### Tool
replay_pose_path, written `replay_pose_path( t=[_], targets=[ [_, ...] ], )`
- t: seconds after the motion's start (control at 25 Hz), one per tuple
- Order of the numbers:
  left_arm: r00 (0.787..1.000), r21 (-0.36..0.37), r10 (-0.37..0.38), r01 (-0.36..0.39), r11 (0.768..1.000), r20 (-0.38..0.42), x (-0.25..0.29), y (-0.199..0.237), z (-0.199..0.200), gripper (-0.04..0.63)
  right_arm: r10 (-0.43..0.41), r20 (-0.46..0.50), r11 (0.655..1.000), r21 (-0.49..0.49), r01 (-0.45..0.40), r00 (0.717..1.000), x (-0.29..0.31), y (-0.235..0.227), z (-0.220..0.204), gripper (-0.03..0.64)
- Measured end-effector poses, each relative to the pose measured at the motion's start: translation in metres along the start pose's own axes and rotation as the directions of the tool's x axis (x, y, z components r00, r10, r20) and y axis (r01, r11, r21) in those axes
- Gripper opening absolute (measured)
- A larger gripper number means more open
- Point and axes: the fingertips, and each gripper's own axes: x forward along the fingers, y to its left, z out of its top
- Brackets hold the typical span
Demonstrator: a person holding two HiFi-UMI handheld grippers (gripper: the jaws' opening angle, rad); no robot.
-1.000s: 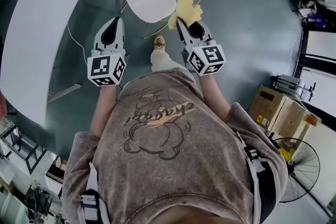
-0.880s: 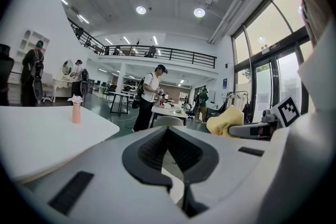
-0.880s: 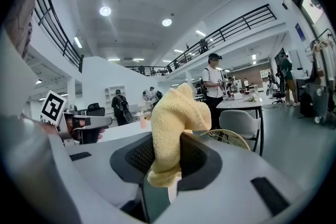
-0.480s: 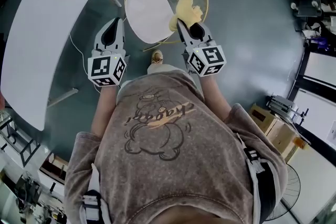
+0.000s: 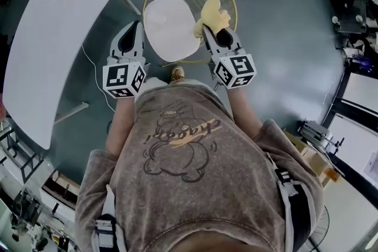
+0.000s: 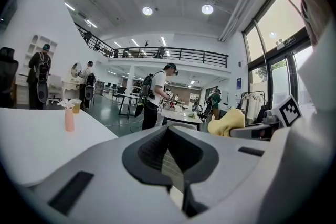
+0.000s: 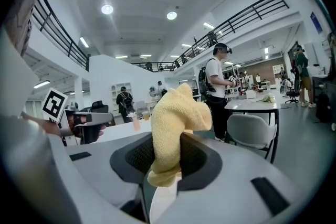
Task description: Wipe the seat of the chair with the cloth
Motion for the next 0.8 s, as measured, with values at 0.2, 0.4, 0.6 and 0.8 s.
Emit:
replay_pose_path(
  t=[0.2, 0.4, 0.6, 0.8],
  targets=[
    [1.000, 0.005, -0.019, 0.019, 1.000, -0.013, 0.011, 0.021, 0.002, 0.009, -0.018, -0.009, 1.000, 0.017, 0.019, 1.000, 0.020, 0.005, -0.004, 0.120],
    [0.998, 0.015, -0.056, 0.057, 0.998, -0.029, 0.028, 0.039, 0.004, 0.009, -0.052, -0.012, 0.998, 0.038, 0.052, 0.999, 0.040, 0.006, -0.005, 0.120],
    [0.994, 0.020, -0.092, 0.093, 0.995, -0.057, 0.053, 0.054, -0.009, 0.009, -0.074, -0.032, 0.996, 0.042, 0.075, 0.997, 0.070, -0.003, -0.020, 0.120],
    [0.990, 0.009, -0.112, 0.113, 0.994, -0.080, 0.080, 0.066, -0.027, 0.009, -0.088, -0.051, 0.995, 0.044, 0.091, 0.995, 0.099, -0.018, -0.034, 0.120]
  ],
)
